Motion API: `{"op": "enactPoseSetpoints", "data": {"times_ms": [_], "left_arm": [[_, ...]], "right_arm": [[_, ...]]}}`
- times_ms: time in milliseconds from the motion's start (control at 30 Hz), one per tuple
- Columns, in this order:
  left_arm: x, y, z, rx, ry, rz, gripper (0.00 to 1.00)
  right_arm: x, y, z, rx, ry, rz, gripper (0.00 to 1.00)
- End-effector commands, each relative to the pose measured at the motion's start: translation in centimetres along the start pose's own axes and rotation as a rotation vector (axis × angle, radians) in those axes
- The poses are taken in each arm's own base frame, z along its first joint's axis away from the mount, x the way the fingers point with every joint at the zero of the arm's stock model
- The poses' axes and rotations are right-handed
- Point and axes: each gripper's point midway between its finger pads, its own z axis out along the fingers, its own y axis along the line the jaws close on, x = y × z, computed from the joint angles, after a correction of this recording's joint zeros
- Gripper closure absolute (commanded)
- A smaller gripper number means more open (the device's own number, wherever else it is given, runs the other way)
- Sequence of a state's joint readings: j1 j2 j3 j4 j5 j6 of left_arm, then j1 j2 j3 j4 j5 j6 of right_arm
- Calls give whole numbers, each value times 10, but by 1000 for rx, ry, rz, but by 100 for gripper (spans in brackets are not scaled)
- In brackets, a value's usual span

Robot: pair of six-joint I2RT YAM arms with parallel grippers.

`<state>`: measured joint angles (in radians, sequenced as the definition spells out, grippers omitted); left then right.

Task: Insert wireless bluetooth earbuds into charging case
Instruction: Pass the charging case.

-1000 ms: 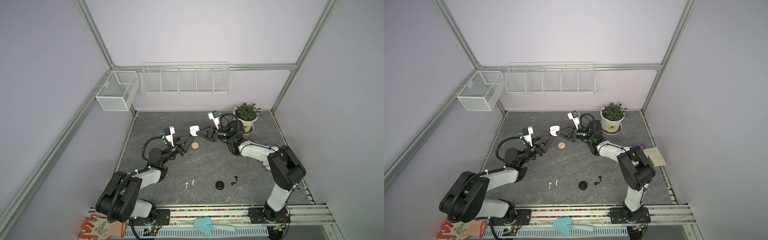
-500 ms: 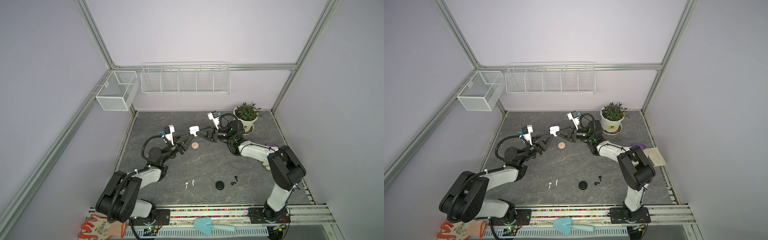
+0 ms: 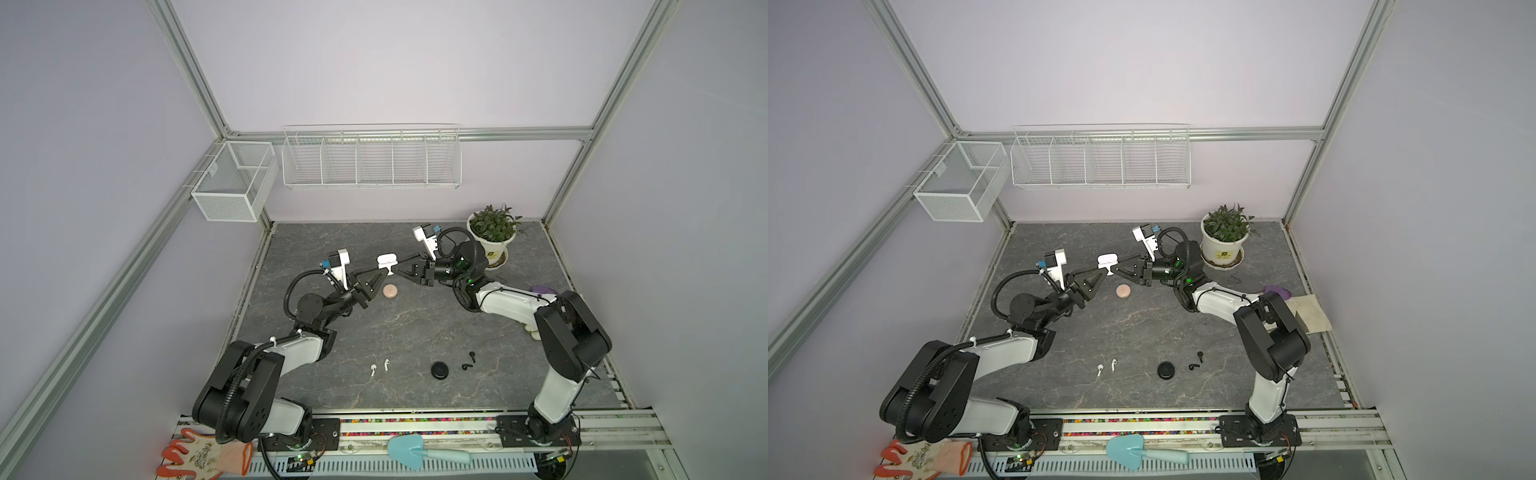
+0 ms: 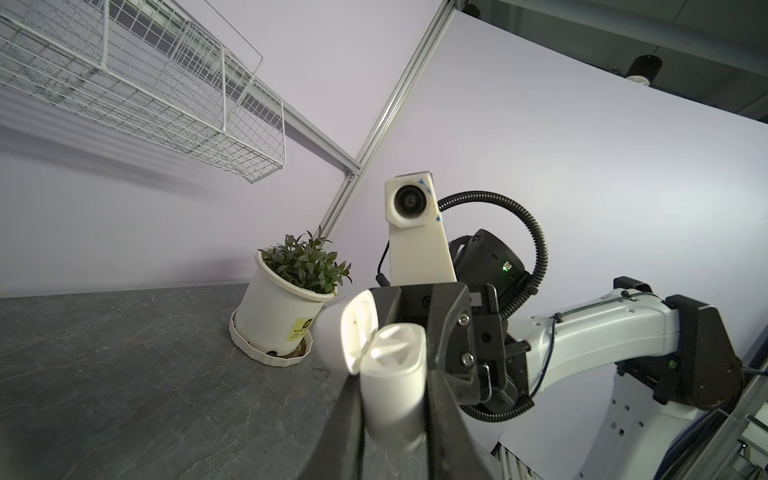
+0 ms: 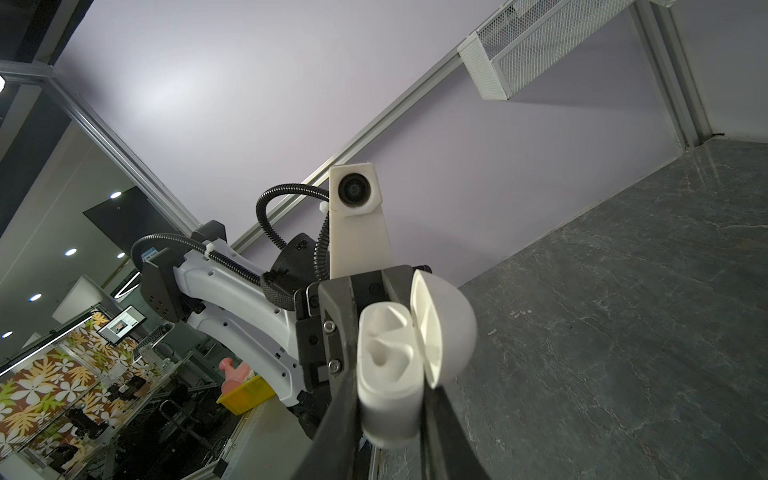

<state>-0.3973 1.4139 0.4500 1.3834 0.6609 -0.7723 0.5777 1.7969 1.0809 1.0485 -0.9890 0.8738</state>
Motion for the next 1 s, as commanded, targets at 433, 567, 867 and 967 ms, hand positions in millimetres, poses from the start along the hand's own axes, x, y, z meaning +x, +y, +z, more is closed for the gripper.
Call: {"op": "enactPoseSetpoints", "data": {"times_ms": [433, 567, 867, 967], "left_arm": [[-12, 2, -11, -51, -80, 37, 100], [-16, 4, -26, -100, -116, 35, 100], [-23, 9, -47, -148, -156, -1, 100], [-30, 12, -56, -173, -169, -11, 100]], "right_arm": [[34, -9, -29, 168, 72, 163, 23], [102, -21, -60, 481, 265, 231, 28], [201, -30, -62, 768, 638, 346, 37], [211, -27, -45, 776, 692, 362, 42]]}}
